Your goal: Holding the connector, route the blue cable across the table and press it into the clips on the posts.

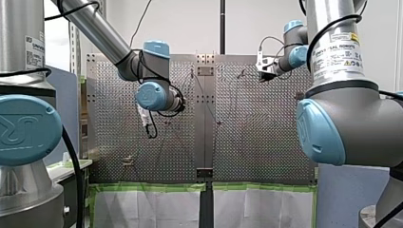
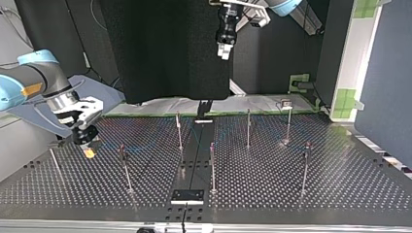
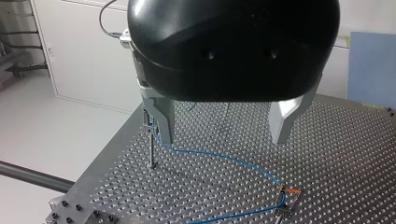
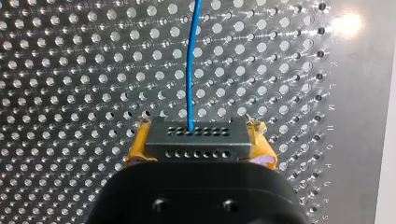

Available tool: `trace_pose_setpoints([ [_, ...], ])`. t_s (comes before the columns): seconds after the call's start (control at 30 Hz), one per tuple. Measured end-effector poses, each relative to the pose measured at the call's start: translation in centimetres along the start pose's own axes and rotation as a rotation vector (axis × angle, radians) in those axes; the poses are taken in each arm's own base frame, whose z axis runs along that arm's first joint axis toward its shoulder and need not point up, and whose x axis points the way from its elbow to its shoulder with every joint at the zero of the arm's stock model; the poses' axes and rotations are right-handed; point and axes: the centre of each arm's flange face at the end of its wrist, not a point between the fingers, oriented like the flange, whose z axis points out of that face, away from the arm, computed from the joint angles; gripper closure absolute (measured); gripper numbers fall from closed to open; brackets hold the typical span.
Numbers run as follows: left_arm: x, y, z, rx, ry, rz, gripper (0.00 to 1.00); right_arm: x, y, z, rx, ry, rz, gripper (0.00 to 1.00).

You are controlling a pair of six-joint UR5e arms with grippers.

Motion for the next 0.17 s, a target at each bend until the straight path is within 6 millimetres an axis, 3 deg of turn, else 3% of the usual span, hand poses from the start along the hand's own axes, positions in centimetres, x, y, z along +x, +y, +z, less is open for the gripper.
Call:
trace_pose_setpoints([
  [0.17, 0.0, 0.0, 0.0, 0.0, 0.0, 0.0, 0.0, 0.0, 0.0, 0.0, 0.0, 0.0, 0.0, 1.0],
])
